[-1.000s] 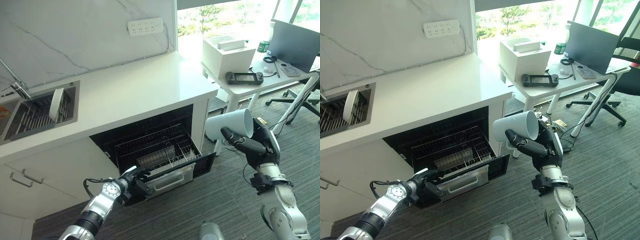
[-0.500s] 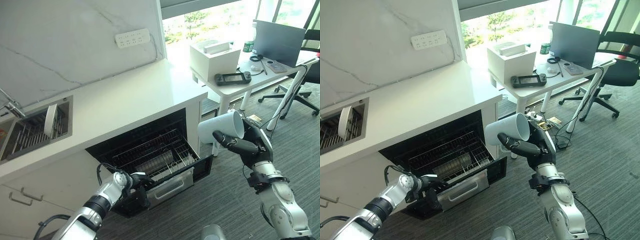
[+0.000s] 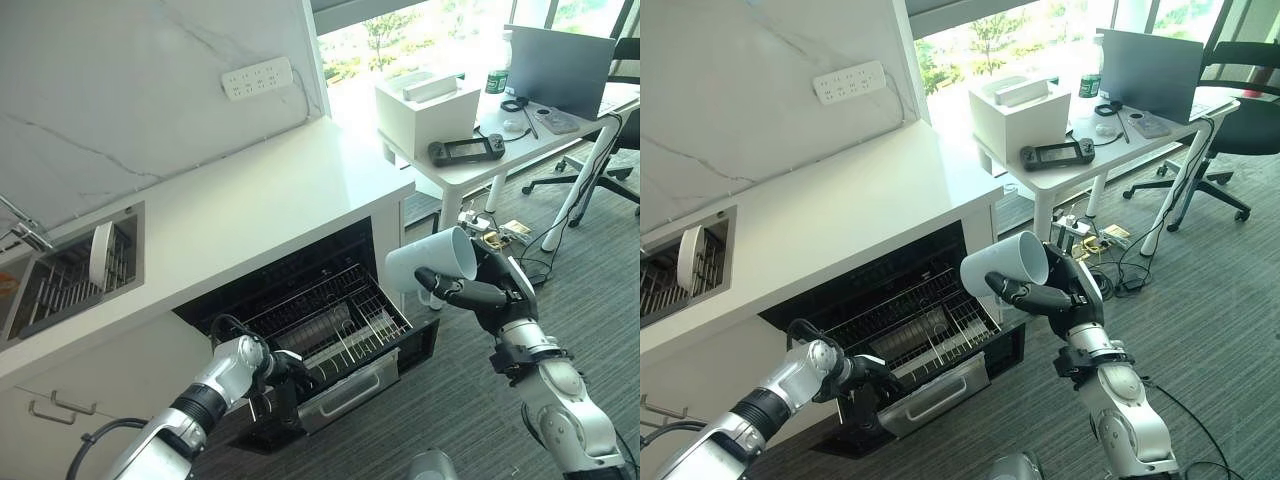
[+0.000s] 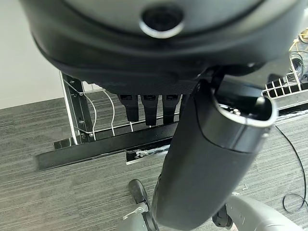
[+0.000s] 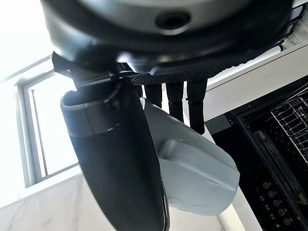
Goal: Place the dishes in the dishwasher.
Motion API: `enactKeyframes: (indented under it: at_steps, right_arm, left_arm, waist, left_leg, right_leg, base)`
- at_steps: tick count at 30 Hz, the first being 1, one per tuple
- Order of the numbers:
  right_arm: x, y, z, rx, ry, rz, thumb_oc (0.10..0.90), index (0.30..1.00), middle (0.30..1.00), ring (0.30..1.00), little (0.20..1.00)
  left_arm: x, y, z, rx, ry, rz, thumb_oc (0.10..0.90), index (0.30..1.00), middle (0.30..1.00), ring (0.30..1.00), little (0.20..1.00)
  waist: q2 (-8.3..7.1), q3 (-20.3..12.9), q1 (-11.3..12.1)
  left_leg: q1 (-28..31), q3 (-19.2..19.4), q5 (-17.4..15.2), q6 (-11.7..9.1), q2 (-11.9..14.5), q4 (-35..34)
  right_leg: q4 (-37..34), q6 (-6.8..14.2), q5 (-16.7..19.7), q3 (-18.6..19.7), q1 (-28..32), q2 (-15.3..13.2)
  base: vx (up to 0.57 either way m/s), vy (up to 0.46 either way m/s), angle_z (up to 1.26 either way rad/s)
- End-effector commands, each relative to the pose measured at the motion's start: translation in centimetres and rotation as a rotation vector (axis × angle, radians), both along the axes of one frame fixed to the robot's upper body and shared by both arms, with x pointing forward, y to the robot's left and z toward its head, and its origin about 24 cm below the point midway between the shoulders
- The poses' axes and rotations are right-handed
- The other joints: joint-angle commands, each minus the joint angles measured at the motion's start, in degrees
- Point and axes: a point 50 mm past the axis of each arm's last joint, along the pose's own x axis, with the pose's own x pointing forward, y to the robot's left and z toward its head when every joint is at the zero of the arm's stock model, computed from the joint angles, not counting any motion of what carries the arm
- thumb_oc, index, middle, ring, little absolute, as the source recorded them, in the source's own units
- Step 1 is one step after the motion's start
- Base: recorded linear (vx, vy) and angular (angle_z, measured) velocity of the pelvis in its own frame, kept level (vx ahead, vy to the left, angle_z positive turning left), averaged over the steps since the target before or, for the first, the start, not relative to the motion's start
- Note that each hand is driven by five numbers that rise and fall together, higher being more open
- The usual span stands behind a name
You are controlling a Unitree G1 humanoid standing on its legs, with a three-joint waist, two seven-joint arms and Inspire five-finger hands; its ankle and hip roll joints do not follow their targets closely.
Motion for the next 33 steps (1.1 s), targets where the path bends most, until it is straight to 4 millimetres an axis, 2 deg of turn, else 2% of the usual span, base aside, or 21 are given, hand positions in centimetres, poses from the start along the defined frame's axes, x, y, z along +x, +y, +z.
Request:
enactKeyframes:
  at_steps: [1, 5, 6, 8, 9, 10, 11, 13, 17, 21, 26, 30, 33]
  right_arm:
    - [1.7, 0.6, 7.7, -0.025, -0.377, 0.055, 0.4, 0.3, 0.3, 0.3, 0.3]
    - [1.6, 0.0, 7.6, -0.092, -0.375, 0.022, 0.4, 0.3, 0.3, 0.3, 0.3]
    - [1.7, 0.0, 7.6, -0.101, -0.374, 0.019, 0.4, 0.3, 0.3, 0.3, 0.3]
    - [1.7, -1.0, 7.9, -0.183, -0.372, -0.014, 0.4, 0.3, 0.3, 0.3, 0.3]
    - [1.8, -1.6, 8.1, -0.205, -0.373, -0.033, 0.4, 0.3, 0.3, 0.3, 0.3]
    - [2.0, -2.4, 8.3, -0.259, -0.367, -0.057, 0.4, 0.3, 0.3, 0.3, 0.3]
    - [2.1, -2.6, 8.4, -0.287, -0.363, -0.062, 0.4, 0.3, 0.3, 0.3, 0.3]
    - [2.5, -3.7, 8.7, -0.397, -0.337, -0.101, 0.4, 0.3, 0.3, 0.3, 0.3]
    - [3.4, -5.0, 9.2, -0.52, -0.278, -0.139, 0.4, 0.3, 0.3, 0.3, 0.3]
    - [4.3, -6.2, 9.2, -0.647, -0.189, -0.175, 0.4, 0.3, 0.3, 0.3, 0.3]
    - [5.1, -7.3, 9.1, -0.695, -0.113, -0.22, 0.4, 0.3, 0.3, 0.3, 0.3]
    - [5.8, -8.3, 7.6, -0.717, 0.018, -0.23, 0.4, 0.3, 0.3, 0.3, 0.3]
    - [6.5, -8.9, 6.4, -0.701, 0.102, -0.244, 0.4, 0.3, 0.3, 0.3, 0.3]
  left_arm:
    - [-4.0, -1.9, -1.2, -0.203, 0.29, -0.114, 0.8, 0.9, 0.9, 0.9, 0.9]
    - [-2.1, -1.9, 2.1, -0.341, 0.102, -0.031, 0.8, 0.9, 0.9, 0.9, 0.9]
    - [-1.9, -1.9, 2.4, -0.356, 0.077, -0.025, 0.8, 0.9, 0.9, 0.9, 0.9]
    - [-0.5, -1.0, 5.5, -0.457, -0.123, 0.061, 0.8, 0.9, 0.9, 0.9, 0.9]
    - [-0.1, -0.4, 6.8, -0.497, -0.169, 0.093, 0.8, 0.9, 0.9, 0.9, 0.9]
    - [0.5, 0.4, 9.0, -0.589, -0.271, 0.149, 0.8, 0.9, 0.9, 0.9, 0.9]
    - [0.7, 0.7, 9.7, -0.623, -0.311, 0.175, 0.8, 0.9, 0.9, 0.9, 0.9]
    - [1.3, 2.8, 12.2, -0.733, -0.486, 0.312, 0.8, 0.9, 0.9, 0.9, 0.9]
    - [1.4, 4.4, 13.8, -0.885, -0.64, 0.449, 0.8, 0.9, 0.9, 0.9, 0.9]
    - [1.1, 4.9, 15.1, -1.009, -0.791, 0.566, 0.8, 0.9, 0.9, 0.9, 0.9]
    - [1.1, 4.0, 16.4, -1.071, -0.857, 0.553, 0.8, 0.9, 0.9, 0.9, 0.9]
    - [1.0, 3.3, 17.6, -1.127, -0.863, 0.521, 0.8, 0.9, 0.9, 0.9, 0.9]
    - [1.3, 3.0, 19.5, -1.173, -0.911, 0.458, 0.8, 0.9, 0.9, 0.9, 0.9]
  waist:
    - [-0.78, 1.42, 1.91]
    - [-1.13, 1.59, 3.42]
    - [-1.18, 1.61, 3.54]
    - [-1.75, 1.86, 4.96]
    - [-2.1, 1.93, 5.64]
    - [-2.7, 1.99, 6.66]
    - [-2.96, 2.0, 7.04]
    - [-4.6, 2.12, 8.94]
    - [-6.5, 2.65, 11.07]
    - [-8.68, 3.68, 13.03]
    - [-10.65, 5.1, 14.49]
    - [-11.99, 6.7, 15.91]
    - [-13.19, 8.88, 17.32]
  left_leg:
    - [4.7, -0.48, -8.81, -2.09, 3.62, 2.6]
    - [4.25, -1.35, -8.41, -2.29, 3.69, 2.6]
    - [4.22, -1.45, -8.39, -2.29, 3.69, 2.6]
    - [3.95, -2.11, -8.09, -2.47, 3.79, 2.6]
    - [3.86, -2.43, -7.96, -2.56, 3.85, 2.6]
    - [3.71, -2.94, -7.78, -2.72, 3.97, 2.6]
    - [3.65, -3.14, -7.71, -2.77, 4.01, 2.6]
    - [3.48, -4.29, -7.34, -3.16, 4.38, 2.6]
    - [3.06, -5.84, -6.8, -3.89, 5.01, 2.6]
    - [2.3, -7.33, -6.14, -4.49, 5.94, 2.6]
    - [1.32, -8.41, -5.71, -4.74, 6.64, 2.6]
    - [0.31, -9.54, -4.99, -4.63, 7.25, 2.6]
    - [-1.68, -10.6, -3.85, -4.83, 8.14, 2.6]
  right_leg:
    - [2.12, 2.44, -3.99, 0.27, -3.59, 0.42]
    - [2.12, 2.4, -3.88, -0.96, -3.12, -0.13]
    - [2.12, 2.39, -3.88, -1.07, -3.07, -0.17]
    - [2.12, 2.39, -3.84, -2.08, -2.49, -0.6]
    - [2.12, 2.39, -3.78, -2.51, -2.26, -0.76]
    - [2.12, 2.44, -3.66, -3.2, -1.98, -1.02]
    - [2.12, 2.47, -3.62, -3.41, -1.89, -1.1]
    - [2.12, 2.6, -3.5, -4.79, -1.36, -1.53]
    - [2.12, 2.63, -3.24, -6.63, -1.12, -1.88]
    - [2.12, 2.66, -2.75, -8.18, -1.45, -1.78]
    - [2.12, 2.97, -1.94, -9.27, -2.08, -1.68]
    - [2.12, 3.46, -0.99, -9.95, -2.51, -1.41]
    - [2.12, 3.51, -0.13, -10.75, -3.7, -0.78]
  base:
    - [0.0, 0.0, 0.0]
    - [-0.02, -0.012, 0.15]
    - [-0.01, -0.025, 0.18]
    - [-0.01, -0.042, 0.17]
    - [0.01, -0.083, 0.19]
    - [0.02, -0.087, 0.28]
    - [0.05, -0.103, 0.44]
    - [0.06, -0.124, 0.36]
    - [0.04, -0.109, 0.27]
    - [0.02, -0.132, 0.18]
    - [-0.01, -0.147, 0.18]
    - [0.0, -0.197, 0.05]
    - [-0.08, -0.222, 0.15]
